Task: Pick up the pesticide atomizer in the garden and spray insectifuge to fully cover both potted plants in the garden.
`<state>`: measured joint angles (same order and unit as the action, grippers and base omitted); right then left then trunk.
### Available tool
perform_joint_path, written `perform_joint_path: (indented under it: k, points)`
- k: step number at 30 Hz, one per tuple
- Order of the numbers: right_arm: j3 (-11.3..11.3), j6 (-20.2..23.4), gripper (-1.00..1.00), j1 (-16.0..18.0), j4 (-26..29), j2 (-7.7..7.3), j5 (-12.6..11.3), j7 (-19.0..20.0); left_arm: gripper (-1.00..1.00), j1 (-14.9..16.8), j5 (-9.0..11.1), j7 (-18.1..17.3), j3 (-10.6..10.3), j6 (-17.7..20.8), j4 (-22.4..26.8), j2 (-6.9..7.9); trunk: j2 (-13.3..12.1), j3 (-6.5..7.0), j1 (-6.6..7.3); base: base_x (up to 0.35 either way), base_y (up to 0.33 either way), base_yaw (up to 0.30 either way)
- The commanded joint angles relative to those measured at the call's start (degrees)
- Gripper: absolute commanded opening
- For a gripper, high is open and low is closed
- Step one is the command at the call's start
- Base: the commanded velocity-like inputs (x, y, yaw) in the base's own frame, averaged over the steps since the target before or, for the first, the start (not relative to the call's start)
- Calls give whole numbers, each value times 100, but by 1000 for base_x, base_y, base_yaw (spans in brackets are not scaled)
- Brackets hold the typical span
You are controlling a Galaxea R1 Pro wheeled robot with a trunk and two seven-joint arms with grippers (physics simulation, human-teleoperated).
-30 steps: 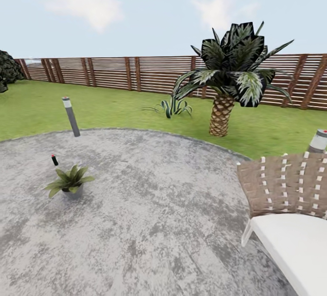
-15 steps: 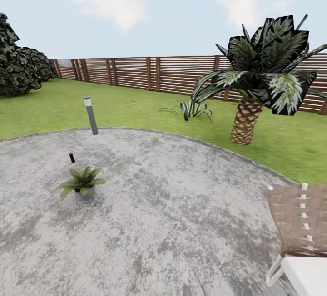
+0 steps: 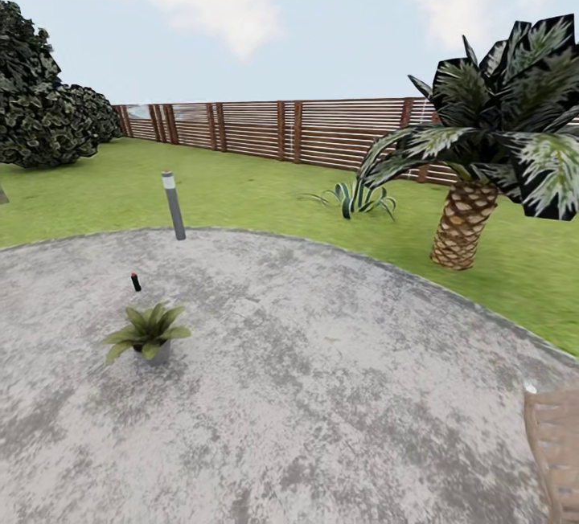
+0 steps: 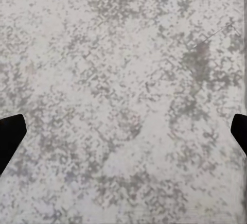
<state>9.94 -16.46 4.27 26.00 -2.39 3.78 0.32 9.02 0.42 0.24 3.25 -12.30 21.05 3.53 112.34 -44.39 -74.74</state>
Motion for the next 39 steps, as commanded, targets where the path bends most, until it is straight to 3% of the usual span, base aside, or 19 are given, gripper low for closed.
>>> perform_joint_path:
  k: [1, 39]
  points:
    - [25, -21, 100, 4, -6, 3, 41, 3, 100, 3, 5, 2, 9, -18, -4, -1, 2, -5, -3, 335, -110, 3]
    - [26, -15, 100, 4, -7, 2, 43, -5, 100, 3, 3, 2, 9, -19, -2, -1, 2, -5, -3, 337, -28, 0]
